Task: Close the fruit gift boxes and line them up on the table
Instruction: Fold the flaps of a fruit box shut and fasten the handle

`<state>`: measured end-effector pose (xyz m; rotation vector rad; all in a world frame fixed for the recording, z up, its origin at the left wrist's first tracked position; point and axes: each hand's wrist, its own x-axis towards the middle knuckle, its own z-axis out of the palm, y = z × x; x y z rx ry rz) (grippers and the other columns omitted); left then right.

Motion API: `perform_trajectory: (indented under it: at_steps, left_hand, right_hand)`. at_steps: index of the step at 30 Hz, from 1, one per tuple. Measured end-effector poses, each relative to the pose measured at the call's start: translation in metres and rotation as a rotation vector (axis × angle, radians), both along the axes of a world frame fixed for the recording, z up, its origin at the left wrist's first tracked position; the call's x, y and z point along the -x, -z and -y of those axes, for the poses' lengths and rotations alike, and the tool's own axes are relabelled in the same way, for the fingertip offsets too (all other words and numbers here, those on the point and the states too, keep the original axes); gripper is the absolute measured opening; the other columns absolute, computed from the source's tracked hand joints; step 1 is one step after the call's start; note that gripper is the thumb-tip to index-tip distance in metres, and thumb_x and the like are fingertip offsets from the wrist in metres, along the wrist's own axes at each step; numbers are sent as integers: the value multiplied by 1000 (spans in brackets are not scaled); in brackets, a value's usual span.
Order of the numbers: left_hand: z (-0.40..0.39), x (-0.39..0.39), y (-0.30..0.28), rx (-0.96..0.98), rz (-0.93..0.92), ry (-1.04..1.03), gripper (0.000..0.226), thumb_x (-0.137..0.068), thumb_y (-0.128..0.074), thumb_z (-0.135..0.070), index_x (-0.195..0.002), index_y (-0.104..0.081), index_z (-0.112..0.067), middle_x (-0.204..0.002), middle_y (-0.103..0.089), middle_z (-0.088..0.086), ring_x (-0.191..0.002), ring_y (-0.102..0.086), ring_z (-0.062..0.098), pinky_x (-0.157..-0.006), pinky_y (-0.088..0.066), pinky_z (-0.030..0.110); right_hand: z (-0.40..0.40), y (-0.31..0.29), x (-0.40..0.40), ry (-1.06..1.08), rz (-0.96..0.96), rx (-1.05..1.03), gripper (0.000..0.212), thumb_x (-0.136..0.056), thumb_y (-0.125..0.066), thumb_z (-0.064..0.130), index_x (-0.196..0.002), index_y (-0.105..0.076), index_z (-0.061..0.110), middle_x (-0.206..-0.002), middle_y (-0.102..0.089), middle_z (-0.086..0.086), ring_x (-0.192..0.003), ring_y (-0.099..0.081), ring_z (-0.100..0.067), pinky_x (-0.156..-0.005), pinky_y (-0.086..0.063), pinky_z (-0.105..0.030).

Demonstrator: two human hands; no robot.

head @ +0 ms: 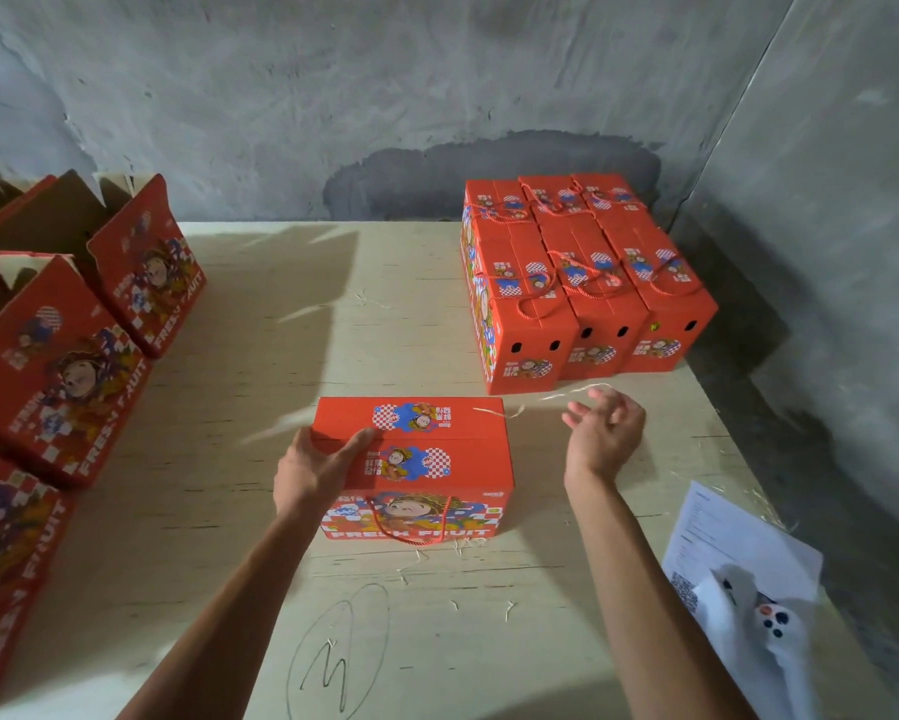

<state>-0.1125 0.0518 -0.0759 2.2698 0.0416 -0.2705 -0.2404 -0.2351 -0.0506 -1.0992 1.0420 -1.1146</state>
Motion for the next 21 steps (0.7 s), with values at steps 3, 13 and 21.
perform_trajectory:
  at_steps: [3, 13, 21]
  left_hand:
    - [1, -1, 0, -8, -1, 0, 98, -51, -60, -98, -115, -63, -24, -102, -74, 0, -87, -72, 25, -83, -61, 46]
    - [1, 0, 0, 17, 1, 6, 102, -48, -58, -101, -115, -64, -25, -102, -74, -1, -88, -72, 24, -83, -61, 46]
    - [-7, 4, -1, 103, -97, 18, 109, -45, -64, -97, -122, -60, -19, -107, -73, 0, -91, -73, 23, -84, -62, 46]
  right_hand:
    - [16, 6, 13, 50, -117, 35, 13, -108, -48, 20, -113, -55, 10, -119, -67, -9, -87, -72, -16, -74, -62, -33]
    - [2, 40, 32, -380, -586, 121, 16, -95, -70, 16, -108, -78, 9, -108, -77, -5, -102, -72, -22, -90, -56, -32]
    - [-27, 29, 0, -749, -620, 257, 46, -96, -69, 40, -135, -55, 20, -123, -62, 10, -94, -62, 2, -60, -44, -3]
